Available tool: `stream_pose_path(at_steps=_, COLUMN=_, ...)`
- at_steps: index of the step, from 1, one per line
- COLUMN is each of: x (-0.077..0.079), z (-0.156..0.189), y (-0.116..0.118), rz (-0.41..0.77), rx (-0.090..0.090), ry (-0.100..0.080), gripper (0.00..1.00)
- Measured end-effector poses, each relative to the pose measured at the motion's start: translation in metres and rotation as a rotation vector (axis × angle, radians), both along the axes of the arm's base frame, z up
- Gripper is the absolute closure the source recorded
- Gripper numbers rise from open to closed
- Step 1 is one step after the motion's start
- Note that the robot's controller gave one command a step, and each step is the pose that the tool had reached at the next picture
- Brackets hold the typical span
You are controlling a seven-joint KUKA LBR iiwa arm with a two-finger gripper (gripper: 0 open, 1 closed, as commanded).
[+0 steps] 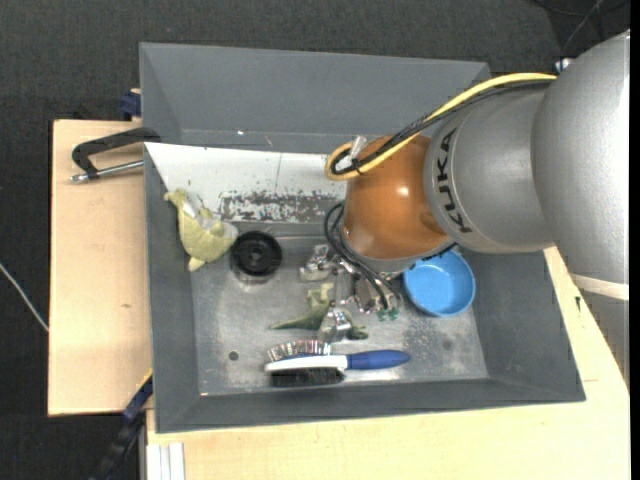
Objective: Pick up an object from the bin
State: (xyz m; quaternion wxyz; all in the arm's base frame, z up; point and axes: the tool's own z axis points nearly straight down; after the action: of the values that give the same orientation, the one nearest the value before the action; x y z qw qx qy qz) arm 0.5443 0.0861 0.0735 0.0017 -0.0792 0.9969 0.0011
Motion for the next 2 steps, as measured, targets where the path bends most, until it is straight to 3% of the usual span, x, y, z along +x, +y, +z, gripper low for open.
stream_pose_path(at_steps=1, x=0.0577, z=0.0007, y=-0.0289, rz=-0.026, rx=0.004, ry=0.003, gripper=0.00)
stream_pose_path(at_steps=2, x=0.0584, z=0.0033, y=-0.0290, rz=-0.027, rx=0.003, ry=-0.001, gripper=1.00)
